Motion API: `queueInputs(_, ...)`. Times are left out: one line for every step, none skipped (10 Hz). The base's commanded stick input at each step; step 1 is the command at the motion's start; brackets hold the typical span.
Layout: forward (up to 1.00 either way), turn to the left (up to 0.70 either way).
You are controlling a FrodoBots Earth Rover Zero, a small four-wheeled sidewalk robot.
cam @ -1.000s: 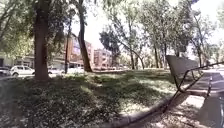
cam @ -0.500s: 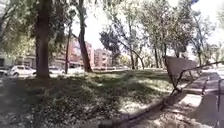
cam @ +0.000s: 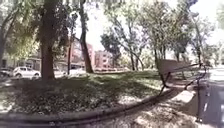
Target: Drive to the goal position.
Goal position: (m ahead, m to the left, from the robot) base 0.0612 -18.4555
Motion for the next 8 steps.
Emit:
queueInputs(-0.70,-0.25)
queueInputs(0.00,-0.70)
queueInputs(0.00,-0.70)
queueInputs(0.00,-0.70)
queueInputs(0.00,-0.70)
queueInputs(0.00,-0.70)
queueInputs(0.00,-0.70)
queueInputs(0.00,-0.70)
